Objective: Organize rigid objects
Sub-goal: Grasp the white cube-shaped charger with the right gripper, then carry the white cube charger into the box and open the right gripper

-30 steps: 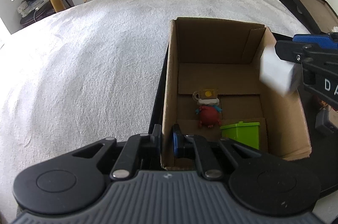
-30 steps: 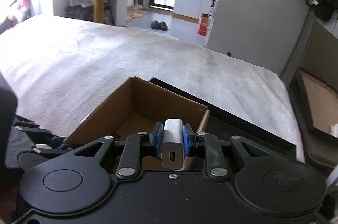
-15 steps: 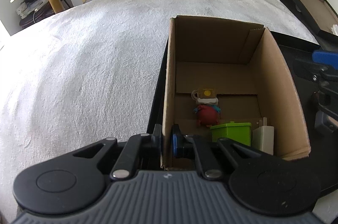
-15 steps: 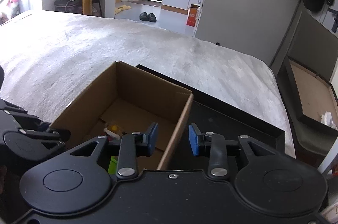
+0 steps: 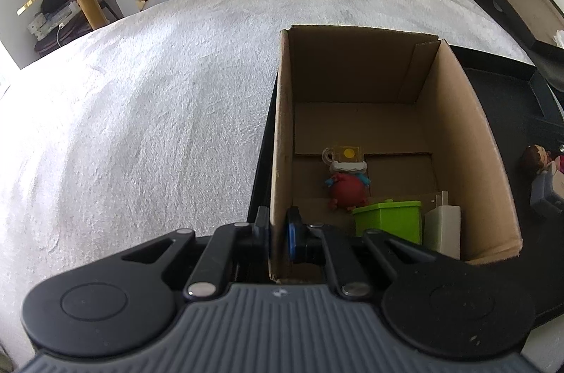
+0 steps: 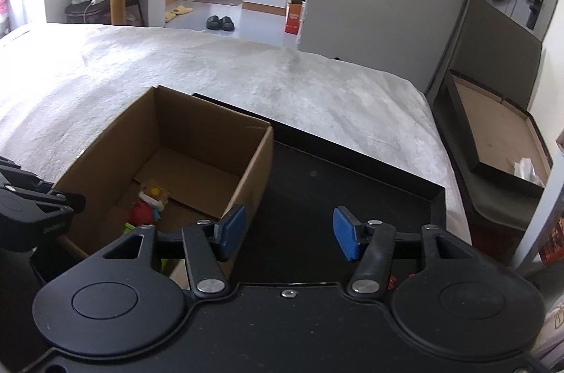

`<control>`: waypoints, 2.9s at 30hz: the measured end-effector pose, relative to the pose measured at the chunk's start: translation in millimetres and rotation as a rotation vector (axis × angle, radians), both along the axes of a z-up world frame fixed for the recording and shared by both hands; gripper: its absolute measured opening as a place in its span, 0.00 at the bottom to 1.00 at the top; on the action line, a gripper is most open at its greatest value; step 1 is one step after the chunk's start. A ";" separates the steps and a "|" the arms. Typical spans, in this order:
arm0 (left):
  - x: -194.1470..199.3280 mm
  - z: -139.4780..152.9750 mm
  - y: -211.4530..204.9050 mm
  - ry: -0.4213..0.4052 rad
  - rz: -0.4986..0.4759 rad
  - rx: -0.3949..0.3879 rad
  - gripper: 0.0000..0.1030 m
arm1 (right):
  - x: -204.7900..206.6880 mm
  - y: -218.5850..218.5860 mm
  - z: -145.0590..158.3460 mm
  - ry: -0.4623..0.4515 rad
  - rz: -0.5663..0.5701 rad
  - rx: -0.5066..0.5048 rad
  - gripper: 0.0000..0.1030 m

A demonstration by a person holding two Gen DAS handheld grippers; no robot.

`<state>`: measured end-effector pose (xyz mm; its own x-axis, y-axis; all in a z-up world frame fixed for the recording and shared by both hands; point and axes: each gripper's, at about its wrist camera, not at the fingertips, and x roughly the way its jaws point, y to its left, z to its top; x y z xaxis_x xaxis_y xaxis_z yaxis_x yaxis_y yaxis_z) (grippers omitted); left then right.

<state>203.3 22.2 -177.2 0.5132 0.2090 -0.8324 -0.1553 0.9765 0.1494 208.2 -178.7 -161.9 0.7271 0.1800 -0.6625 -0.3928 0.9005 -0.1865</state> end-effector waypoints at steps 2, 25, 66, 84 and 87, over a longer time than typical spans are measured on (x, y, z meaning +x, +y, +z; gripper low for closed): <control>0.3 -0.3 -1.5 0.002 0.000 0.007 0.09 | -0.1 -5.7 -0.3 0.003 -0.004 0.001 0.57; 5.0 -2.1 -20.5 0.044 -0.042 0.150 0.11 | 1.5 -69.1 -26.8 0.077 -0.081 -0.033 0.59; 5.6 -13.4 -33.2 0.045 -0.073 0.314 0.18 | 6.1 -80.9 -67.4 0.182 -0.345 0.039 0.54; -3.1 -10.9 -29.8 0.010 -0.092 0.299 0.17 | -8.6 -65.2 -21.9 0.078 -0.261 0.030 0.54; -4.8 -10.4 -28.1 0.002 -0.091 0.290 0.17 | -9.4 -58.0 -16.7 0.063 -0.229 0.023 0.54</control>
<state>198.4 -5.9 -187.6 0.5389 0.3916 -0.7458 -0.0683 0.9027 0.4247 198.8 -236.7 -178.6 0.7081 0.0310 -0.7054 -0.1880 0.9712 -0.1461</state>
